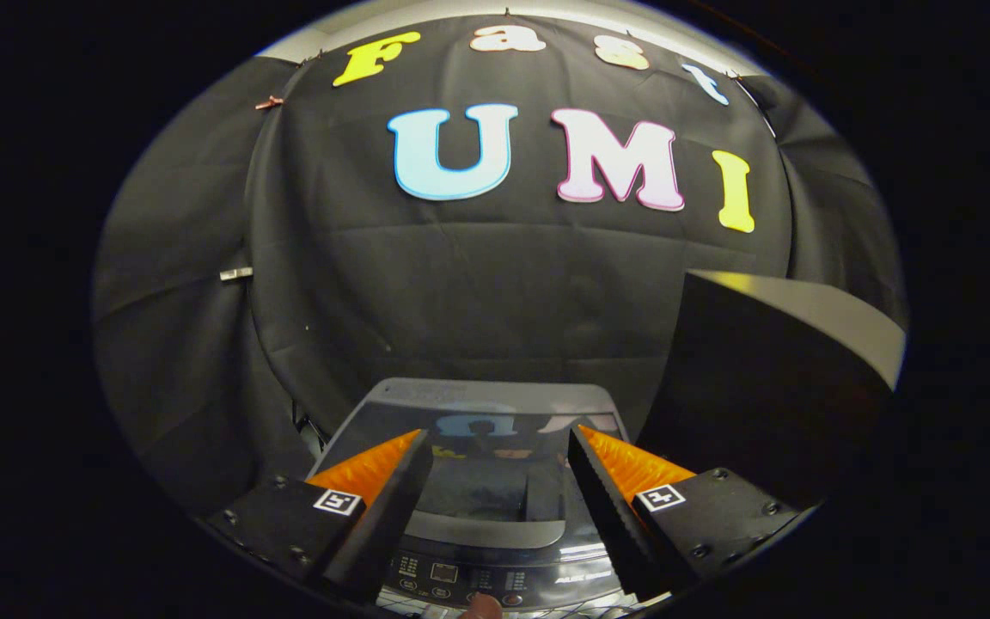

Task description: Put the clothes into the washing machine and then close the washing machine lid.

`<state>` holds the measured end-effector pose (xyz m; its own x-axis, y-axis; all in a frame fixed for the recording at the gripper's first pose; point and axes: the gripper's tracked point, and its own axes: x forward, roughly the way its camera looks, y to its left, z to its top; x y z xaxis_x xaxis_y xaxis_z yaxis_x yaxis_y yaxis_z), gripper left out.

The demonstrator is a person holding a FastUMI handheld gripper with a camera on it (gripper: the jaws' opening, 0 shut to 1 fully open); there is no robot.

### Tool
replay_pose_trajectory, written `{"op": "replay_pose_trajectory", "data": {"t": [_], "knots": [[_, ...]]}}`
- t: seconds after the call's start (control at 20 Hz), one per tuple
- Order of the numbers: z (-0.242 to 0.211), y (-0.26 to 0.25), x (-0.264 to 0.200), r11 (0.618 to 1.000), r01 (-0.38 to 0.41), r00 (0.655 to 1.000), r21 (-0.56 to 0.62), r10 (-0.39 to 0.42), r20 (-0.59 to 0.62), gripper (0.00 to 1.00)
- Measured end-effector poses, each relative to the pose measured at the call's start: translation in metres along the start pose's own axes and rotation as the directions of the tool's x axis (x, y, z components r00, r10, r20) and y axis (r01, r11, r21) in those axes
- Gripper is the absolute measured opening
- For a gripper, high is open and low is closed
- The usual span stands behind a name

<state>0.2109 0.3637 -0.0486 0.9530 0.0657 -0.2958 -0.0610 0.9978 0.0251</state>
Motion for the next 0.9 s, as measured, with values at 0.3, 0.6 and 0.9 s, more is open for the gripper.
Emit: {"op": "replay_pose_trajectory", "data": {"t": [0.3,0.6,0.9], "knots": [[0.052,-0.030,-0.063,0.998,-0.040,0.991,0.042,0.034,0.133,1.00],[0.078,-0.091,-0.119,0.999,-0.026,0.976,0.030,0.019,0.219,0.99],[0.083,-0.165,-0.167,0.997,0.043,0.966,-0.059,-0.026,0.257,0.99]]}}
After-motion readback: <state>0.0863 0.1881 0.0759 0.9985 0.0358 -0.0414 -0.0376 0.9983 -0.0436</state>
